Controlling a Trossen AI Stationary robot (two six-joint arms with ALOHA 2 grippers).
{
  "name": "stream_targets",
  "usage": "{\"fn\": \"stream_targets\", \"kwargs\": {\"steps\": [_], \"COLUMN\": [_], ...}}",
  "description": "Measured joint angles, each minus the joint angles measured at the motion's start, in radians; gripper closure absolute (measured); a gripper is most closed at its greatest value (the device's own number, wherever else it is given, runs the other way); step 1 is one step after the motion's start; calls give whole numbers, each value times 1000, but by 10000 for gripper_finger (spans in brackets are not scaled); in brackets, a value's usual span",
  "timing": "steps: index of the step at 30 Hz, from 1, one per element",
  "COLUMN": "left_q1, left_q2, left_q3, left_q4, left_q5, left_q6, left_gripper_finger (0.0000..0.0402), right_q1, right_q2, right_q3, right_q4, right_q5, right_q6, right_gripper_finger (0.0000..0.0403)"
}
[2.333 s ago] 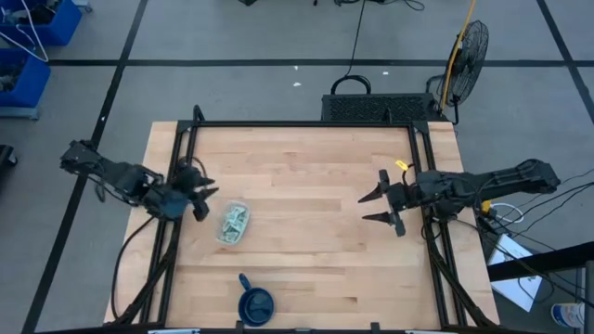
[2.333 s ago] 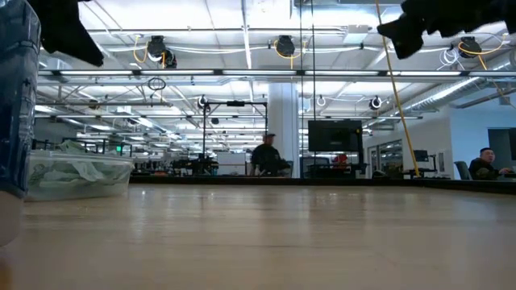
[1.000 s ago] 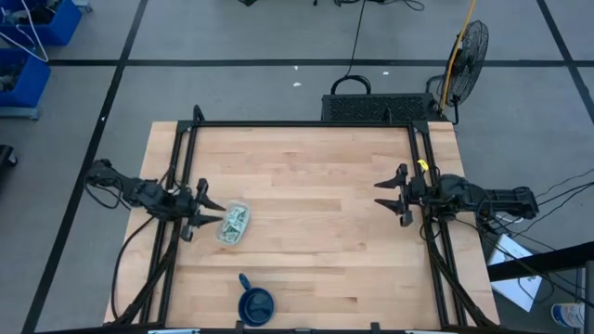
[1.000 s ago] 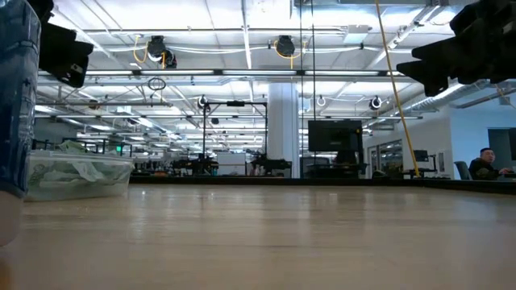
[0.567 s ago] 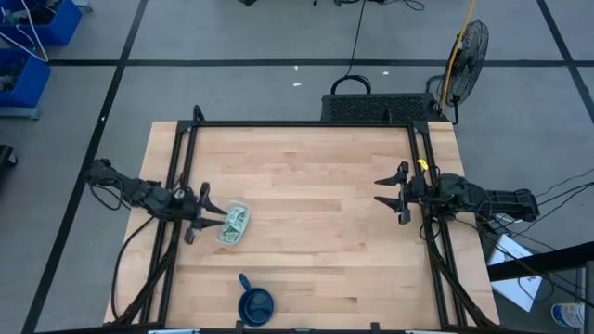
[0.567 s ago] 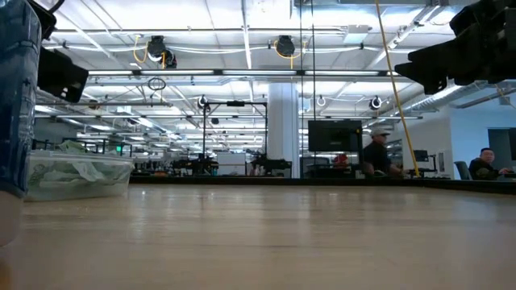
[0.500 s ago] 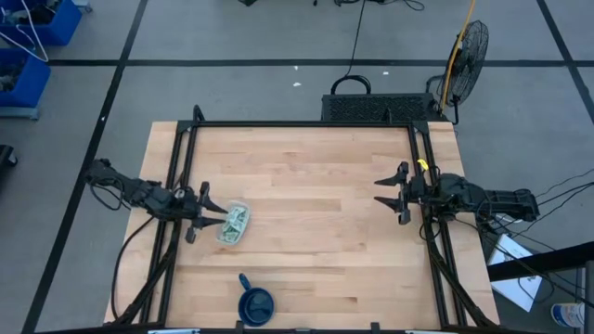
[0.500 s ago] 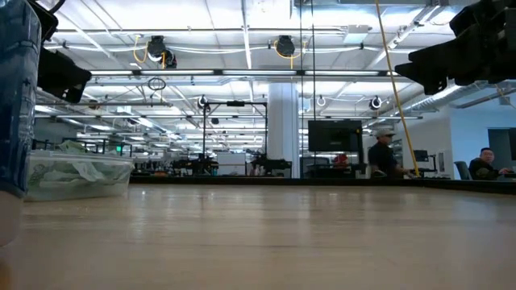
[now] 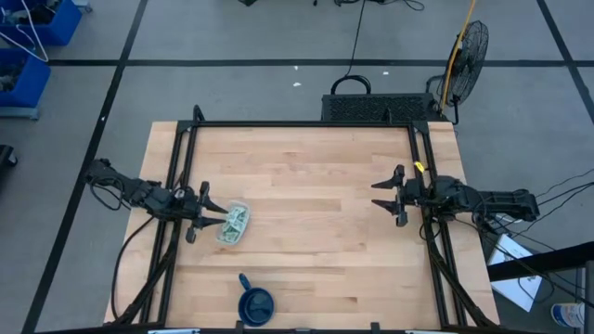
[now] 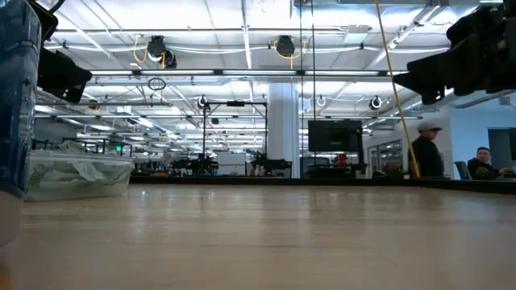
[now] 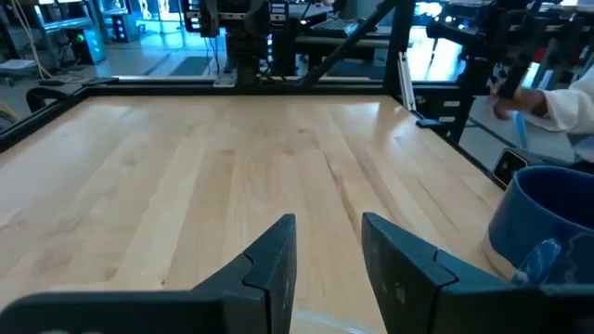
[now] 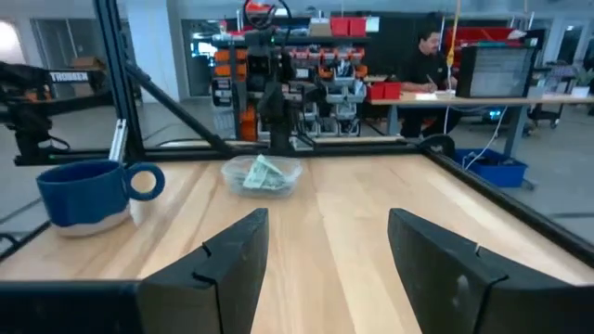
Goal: Pick and place Stevia / Truvia into bins
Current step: Return to Home Position
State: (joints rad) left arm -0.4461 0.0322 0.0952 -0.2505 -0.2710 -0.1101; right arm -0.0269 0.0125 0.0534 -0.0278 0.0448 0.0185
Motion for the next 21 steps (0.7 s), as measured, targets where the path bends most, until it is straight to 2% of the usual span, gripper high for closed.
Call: {"fn": "stream_targets", "kwargs": {"steps": [6, 21], "left_q1": [0, 0], "left_q2": [0, 0], "left_q3": [0, 0], "left_q4": [0, 1], "left_q5": [0, 0], "left_q6": [0, -1], "left_gripper_finger": [273, 273], "right_q1": [0, 0], "right_q2": [36, 37], "right_q3": [-27, -30], "right_q4": [119, 121], "right_q5": [-21, -20], "right_q6": [-4, -4], "right_gripper_finger": [188, 188]}}
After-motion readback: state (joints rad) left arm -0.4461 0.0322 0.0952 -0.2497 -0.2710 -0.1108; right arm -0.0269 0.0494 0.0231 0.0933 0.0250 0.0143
